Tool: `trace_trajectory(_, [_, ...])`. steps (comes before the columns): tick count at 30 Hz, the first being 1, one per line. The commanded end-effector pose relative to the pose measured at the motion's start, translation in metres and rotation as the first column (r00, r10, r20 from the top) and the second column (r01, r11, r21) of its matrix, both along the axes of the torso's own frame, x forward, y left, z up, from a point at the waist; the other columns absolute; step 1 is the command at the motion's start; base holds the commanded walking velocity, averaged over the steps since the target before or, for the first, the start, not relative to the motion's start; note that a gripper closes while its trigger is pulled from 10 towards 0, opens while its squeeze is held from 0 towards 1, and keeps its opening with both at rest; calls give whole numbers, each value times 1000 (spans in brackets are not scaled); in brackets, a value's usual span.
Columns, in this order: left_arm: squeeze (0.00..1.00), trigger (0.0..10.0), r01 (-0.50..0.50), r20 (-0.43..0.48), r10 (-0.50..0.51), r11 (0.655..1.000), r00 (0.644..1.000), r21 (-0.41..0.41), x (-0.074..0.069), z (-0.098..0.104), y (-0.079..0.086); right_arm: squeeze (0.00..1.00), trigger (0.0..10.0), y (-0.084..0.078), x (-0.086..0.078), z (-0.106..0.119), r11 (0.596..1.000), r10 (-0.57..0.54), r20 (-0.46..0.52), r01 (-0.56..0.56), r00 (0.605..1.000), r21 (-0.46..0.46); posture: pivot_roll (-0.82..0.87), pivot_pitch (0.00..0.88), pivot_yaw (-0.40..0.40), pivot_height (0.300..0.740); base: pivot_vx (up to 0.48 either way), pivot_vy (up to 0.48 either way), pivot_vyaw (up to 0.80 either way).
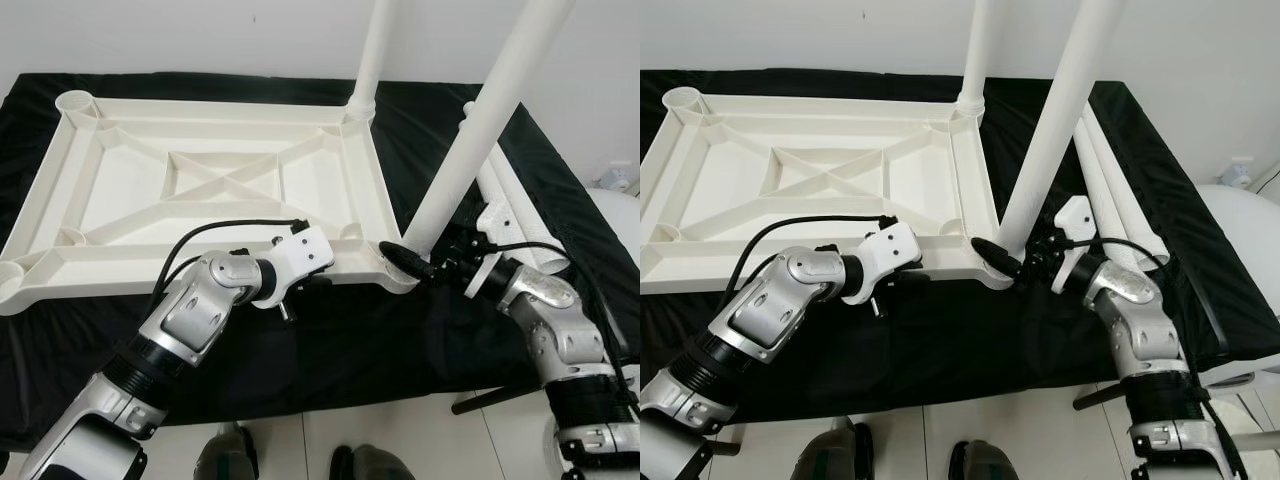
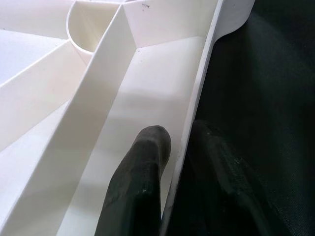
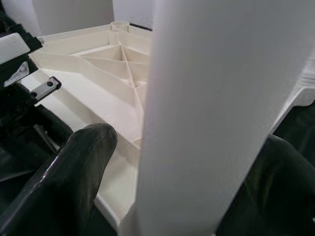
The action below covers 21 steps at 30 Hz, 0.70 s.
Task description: Building children table
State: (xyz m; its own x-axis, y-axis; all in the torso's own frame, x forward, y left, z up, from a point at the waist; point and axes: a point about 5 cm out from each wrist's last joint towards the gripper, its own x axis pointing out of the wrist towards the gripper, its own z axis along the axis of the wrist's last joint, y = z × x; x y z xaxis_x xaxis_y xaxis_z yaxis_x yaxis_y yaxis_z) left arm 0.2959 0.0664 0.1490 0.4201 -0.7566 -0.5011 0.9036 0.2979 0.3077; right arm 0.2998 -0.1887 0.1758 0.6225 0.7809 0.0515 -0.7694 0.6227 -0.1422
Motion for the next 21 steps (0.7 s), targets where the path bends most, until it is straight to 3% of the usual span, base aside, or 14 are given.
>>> trace_trajectory(1, [0, 10000, 38, 70, -36, 999, 997, -25, 1, 14, -8, 0, 7961, -3, 2, 0, 1000, -6, 1, 6, 1000, 0, 12, 72, -28, 740, 0, 0, 0])
trace_trajectory(3, [0, 10000, 39, 70, -37, 999, 997, -25, 1, 14, -8, 0, 7961, -4, 2, 0, 1000, -3, 2, 3, 1000, 0, 12, 72, -28, 740, 0, 0, 0])
trace_trajectory(4, [0, 10000, 41, 70, -39, 999, 997, -25, 1, 14, -8, 0, 4235, -4, 3, 1, 1000, 1, 3, -1, 1000, -1, 12, 71, -28, 740, 0, 0, 0])
trace_trajectory(6, [0, 10000, 41, 70, -39, 999, 997, -25, 1, 14, -8, 0, 4235, -4, 3, 1, 1000, 1, 3, -1, 1000, -1, 12, 71, -28, 740, 0, 0, 0])
trace_trajectory(7, [0, 10000, 41, 69, -40, 999, 997, -24, 0, 13, -9, 0, 3098, -5, 3, 1, 1000, 6, 2, -6, 1000, -2, 12, 71, -27, 740, 0, 0, 0])
trace_trajectory(10, [0, 10000, 42, 69, -40, 999, 997, -23, 0, 13, -9, 0, 2941, -5, 3, 1, 1000, 13, -1, -13, 1000, -3, 13, 71, -28, 740, 0, 0, 0])
trace_trajectory(11, [0, 10000, 42, 68, -41, 999, 997, -23, 0, 13, -9, 0, 471, -4, 3, 0, 1000, 22, -6, -22, 1000, -5, 14, 73, -28, 740, 0, 0, 0])
trace_trajectory(18, [0, 10000, 40, 69, -39, 999, 997, -23, 0, 14, -8, 0, 0, -3, 2, -2, 999, 44, -13, -44, 999, -16, 13, 78, -30, 740, 0, 0, 0])
trace_trajectory(19, [0, 10000, 40, 69, -38, 999, 997, -24, 0, 14, -8, 0, 1059, -3, 1, -2, 998, 53, -14, -53, 999, -17, 13, 79, -30, 740, 0, 0, 0])
trace_trajectory(20, [0, 10000, 40, 69, -38, 999, 997, -24, 0, 14, -8, 0, 1059, -3, 1, -2, 998, 53, -14, -53, 999, -17, 13, 79, -30, 740, 0, 0, 0])
trace_trajectory(21, [0, 10000, 39, 69, -38, 999, 997, -24, 0, 14, -8, 0, 0, -2, 0, -3, 998, 57, -14, -58, 998, -18, 11, 80, -30, 740, 0, 0, 0])
